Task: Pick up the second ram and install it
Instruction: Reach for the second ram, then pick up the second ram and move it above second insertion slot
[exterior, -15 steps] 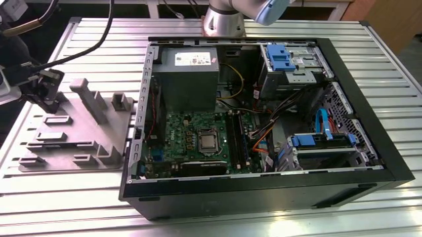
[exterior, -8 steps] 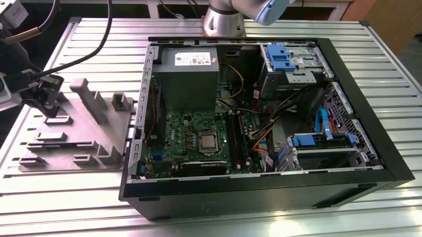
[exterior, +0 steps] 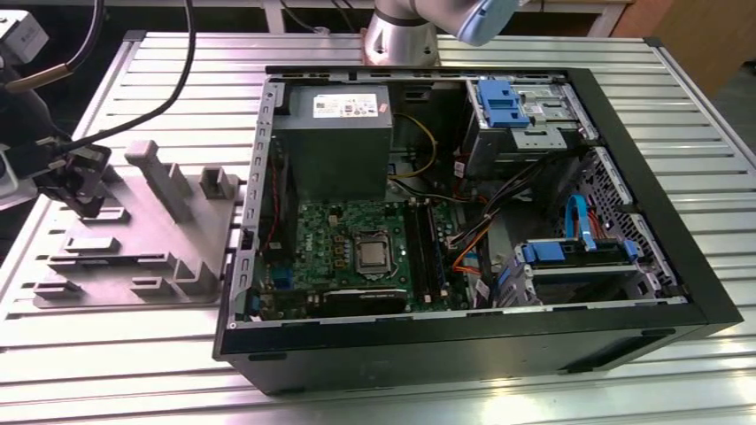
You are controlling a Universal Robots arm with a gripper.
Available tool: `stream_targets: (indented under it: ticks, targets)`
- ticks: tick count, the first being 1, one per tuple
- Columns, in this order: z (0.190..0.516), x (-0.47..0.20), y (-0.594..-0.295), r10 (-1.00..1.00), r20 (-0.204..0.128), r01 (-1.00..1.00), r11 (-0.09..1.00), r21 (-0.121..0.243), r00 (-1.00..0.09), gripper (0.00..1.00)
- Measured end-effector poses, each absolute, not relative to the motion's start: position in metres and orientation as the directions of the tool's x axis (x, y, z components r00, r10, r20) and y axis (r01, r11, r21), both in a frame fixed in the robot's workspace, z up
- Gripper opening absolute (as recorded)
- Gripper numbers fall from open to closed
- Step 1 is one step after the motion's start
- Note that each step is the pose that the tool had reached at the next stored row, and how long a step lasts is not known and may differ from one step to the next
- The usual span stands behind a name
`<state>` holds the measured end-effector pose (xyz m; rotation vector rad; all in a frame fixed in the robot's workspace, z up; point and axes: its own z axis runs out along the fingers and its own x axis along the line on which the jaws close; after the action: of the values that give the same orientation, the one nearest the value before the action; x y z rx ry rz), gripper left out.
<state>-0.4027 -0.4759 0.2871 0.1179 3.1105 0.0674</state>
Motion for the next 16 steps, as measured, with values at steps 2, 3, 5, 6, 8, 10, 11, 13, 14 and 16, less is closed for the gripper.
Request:
stream_targets:
  ticks: [2,3,5,6,8,10,11,13,14,16]
  targets:
    - [0.2869,-0.4031,-0.4759,0.076,-0.027,0.075,0.996,0.044,-0.997,0.10]
    - [0.2869,-0.4031,-0.4759,0.076,-0.027,0.075,0.996,0.044,-0.997,0.10]
    - [0.2866,-0.4039,-0.4759,0.076,-0.027,0.075,0.996,0.044,-0.997,0.10]
    - [0.2866,-0.4039,-0.4759,0.076,-0.027,0.075,0.996,0.044,-0.997,0.10]
    - [0.2865,-0.4040,-0.4759,0.076,-0.027,0.075,0.996,0.045,-0.997,0.10]
    - [0.2865,-0.4040,-0.4759,0.076,-0.027,0.075,0.996,0.044,-0.997,0.10]
    - [0.2865,-0.4041,-0.4759,0.076,-0.027,0.075,0.996,0.044,-0.997,0.10]
    - [0.2866,-0.4041,-0.4759,0.076,-0.027,0.075,0.996,0.044,-0.997,0.10]
    - [0.2866,-0.4041,-0.4759,0.076,-0.027,0.075,0.996,0.044,-0.997,0.10]
    - [0.2865,-0.4041,-0.4759,0.076,-0.027,0.074,0.996,0.044,-0.997,0.10]
